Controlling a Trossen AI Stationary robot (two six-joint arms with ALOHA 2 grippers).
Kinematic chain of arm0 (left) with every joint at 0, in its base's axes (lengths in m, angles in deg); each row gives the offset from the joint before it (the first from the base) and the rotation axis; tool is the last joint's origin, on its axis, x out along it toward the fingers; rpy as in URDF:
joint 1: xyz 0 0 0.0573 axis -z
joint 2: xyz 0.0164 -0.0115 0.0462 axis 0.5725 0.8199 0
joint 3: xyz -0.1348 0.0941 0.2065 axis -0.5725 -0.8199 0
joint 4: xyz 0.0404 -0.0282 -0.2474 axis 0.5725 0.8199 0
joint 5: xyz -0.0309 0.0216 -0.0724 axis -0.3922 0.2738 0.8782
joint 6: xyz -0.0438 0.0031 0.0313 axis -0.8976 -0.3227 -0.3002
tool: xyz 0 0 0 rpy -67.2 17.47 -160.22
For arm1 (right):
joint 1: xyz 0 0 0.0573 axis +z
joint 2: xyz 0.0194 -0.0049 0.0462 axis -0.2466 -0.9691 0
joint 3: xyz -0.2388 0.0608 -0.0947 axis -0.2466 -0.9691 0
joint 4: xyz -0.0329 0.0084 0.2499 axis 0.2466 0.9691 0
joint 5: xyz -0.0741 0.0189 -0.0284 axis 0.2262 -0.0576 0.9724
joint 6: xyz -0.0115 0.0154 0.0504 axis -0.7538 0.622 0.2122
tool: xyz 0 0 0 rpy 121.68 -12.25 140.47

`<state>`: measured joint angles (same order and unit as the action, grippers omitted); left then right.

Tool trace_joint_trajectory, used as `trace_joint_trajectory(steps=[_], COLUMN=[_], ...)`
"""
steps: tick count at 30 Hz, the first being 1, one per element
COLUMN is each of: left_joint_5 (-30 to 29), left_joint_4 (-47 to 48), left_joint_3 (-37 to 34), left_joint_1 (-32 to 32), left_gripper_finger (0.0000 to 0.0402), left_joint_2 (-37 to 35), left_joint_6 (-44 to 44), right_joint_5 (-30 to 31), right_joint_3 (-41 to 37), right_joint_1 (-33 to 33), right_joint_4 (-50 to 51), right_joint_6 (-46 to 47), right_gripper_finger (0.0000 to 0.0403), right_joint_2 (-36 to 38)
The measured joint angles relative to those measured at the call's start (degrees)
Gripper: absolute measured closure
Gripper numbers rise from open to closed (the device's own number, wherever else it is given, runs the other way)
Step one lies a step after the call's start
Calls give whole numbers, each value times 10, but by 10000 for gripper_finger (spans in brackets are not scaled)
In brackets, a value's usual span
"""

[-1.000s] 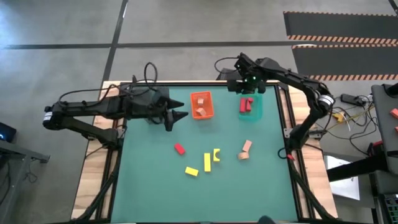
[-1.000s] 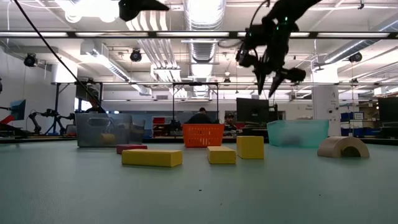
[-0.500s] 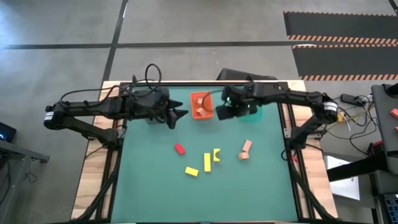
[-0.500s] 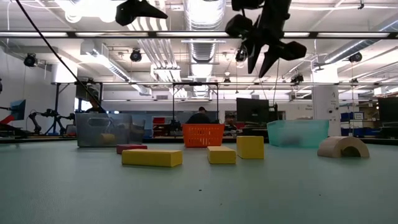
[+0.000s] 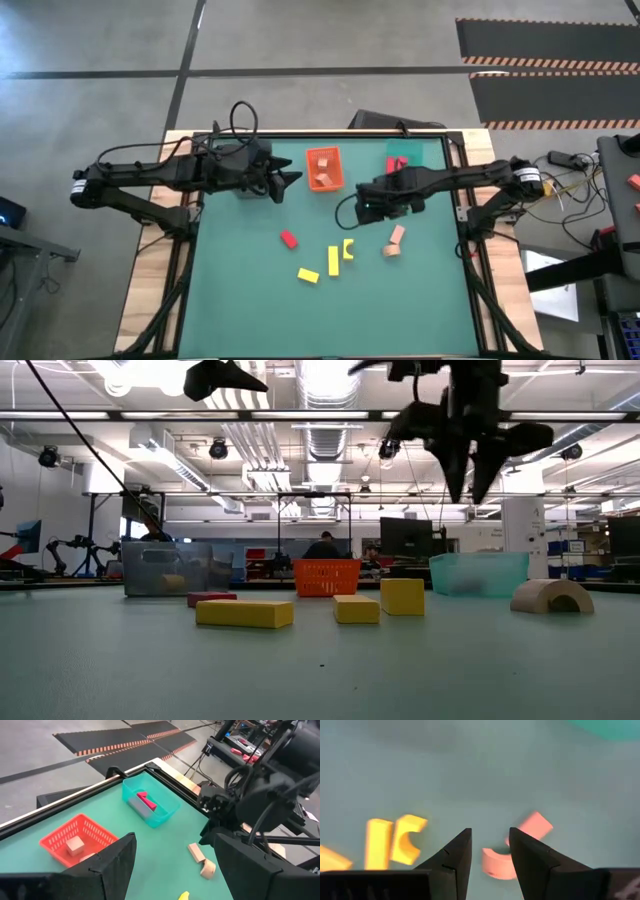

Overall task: Sort & place blocks by color
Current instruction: Put the brown block into the orange bin

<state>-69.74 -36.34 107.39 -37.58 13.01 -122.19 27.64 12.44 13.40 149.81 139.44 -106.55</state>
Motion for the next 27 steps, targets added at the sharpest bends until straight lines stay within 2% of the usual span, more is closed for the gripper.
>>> trace_joint_trajectory(steps=[15, 27], left_joint_5=[-1, -1], left_joint_4=[5, 5], left_joint_3=[0, 0], left_joint_1=[0, 0], left_gripper_finger=[150, 150], left_joint_2=[0, 0], left_joint_6=[4, 16], right_joint_5=[-10, -32], right_joint_3=[-86, -220], right_joint_1=[14, 24], right_joint_4=[-12, -134], right_joint_6=[87, 159], right_gripper_finger=[179, 149], right_joint_2=[6, 37])
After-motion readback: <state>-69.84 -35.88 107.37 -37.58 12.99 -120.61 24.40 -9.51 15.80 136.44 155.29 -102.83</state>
